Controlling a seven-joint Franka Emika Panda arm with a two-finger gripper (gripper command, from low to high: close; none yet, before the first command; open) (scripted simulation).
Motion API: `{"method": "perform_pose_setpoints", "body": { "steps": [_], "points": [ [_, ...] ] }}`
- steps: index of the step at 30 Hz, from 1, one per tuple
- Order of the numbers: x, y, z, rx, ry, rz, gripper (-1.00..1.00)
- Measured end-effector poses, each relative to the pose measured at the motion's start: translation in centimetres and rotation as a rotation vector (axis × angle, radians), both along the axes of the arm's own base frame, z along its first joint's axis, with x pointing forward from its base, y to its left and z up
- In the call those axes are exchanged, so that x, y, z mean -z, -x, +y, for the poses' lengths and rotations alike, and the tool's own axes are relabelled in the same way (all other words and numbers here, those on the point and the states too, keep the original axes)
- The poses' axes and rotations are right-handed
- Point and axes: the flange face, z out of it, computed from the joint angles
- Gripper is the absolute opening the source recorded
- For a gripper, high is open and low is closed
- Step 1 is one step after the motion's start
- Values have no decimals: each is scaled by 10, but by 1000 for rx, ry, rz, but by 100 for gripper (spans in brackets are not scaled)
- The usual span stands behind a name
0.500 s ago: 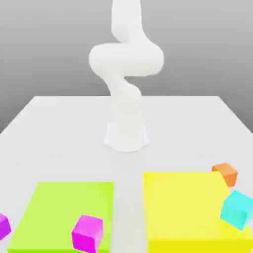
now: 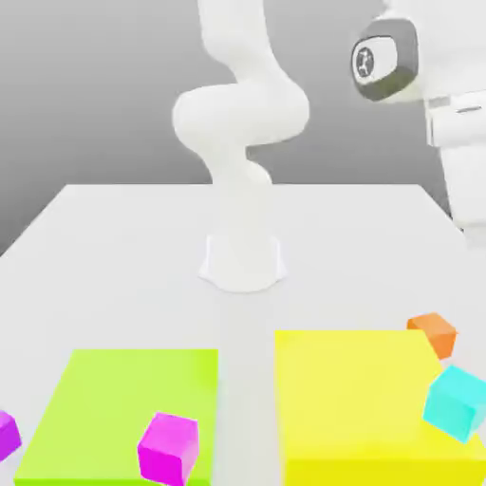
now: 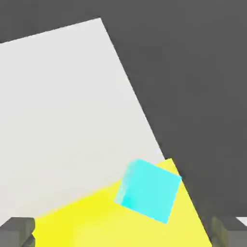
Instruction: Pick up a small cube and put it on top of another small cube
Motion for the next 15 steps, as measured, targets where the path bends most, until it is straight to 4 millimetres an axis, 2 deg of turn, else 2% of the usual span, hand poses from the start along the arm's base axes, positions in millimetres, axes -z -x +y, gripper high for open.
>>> {"method": "perform_pose_setpoints", "body": {
  "steps": [2,3,5,7,12,13,15],
  "points": [
    [42,32,18,-163,54,44,0],
    [62,55,30,-265,81,65,0],
    [101,90,36,-422,133,108,0],
    [127,100,35,-473,150,127,0],
    [179,103,34,-486,155,134,0],
    [184,103,34,-487,155,134,-100],
    [184,103,34,-487,156,134,-100]
  ]
}}
